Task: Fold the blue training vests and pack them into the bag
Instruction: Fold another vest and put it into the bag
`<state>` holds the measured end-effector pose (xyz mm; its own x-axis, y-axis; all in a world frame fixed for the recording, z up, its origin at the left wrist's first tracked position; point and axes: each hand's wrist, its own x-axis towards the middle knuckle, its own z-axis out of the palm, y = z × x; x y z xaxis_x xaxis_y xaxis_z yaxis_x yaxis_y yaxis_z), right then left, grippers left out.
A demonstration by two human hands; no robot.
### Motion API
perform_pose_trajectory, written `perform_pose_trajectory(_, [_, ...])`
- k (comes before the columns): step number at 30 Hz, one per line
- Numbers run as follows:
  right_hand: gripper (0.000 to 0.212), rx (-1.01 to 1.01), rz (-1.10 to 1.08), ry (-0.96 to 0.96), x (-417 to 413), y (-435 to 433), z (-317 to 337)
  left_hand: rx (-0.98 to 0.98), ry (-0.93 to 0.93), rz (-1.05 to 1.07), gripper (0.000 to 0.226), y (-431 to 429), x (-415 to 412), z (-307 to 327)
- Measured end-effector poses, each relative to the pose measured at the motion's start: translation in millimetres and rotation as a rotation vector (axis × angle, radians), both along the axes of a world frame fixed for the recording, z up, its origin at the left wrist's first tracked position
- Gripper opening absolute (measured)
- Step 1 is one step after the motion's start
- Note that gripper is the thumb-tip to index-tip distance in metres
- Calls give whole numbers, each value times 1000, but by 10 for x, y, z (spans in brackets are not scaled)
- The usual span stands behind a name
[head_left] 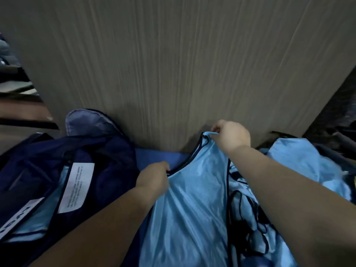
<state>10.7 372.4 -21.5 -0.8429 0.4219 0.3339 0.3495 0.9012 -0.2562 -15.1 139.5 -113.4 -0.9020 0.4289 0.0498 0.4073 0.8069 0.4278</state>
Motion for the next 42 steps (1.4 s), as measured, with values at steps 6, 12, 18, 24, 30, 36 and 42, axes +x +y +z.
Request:
perform_pose_trajectory(6, [26, -255, -53, 69, -395, -14, -334, -87, 28, 57, 30, 74, -38, 89])
perform_pose_trajectory(12, [32, -602, 261, -53, -428, -60, -797, -101, 158, -131, 58, 299, 199, 7])
perform_pose_trajectory(18, [39, -461, 232, -57, 122, 78, -744, -289, -27, -393, 67, 438, 478, -401])
perform_pose_trajectory(24, [91, -357, 213, -689, 856, 98, -854, -294, 20, -346, 68, 466, 508, -447])
perform_pose_trajectory(30, [67, -265, 164, -593, 1096, 329, -977, -314, 17, -335, 80, 468, 542, -428])
perform_pose_trajectory(36, [70, -197, 129, -594, 1280, 519, -889, -317, 23, -322, 94, 476, 559, -418])
perform_pose_trajectory(42, [52, 76, -109, -592, 1377, 565, -865, -294, 52, -317, 90, 467, 561, -437])
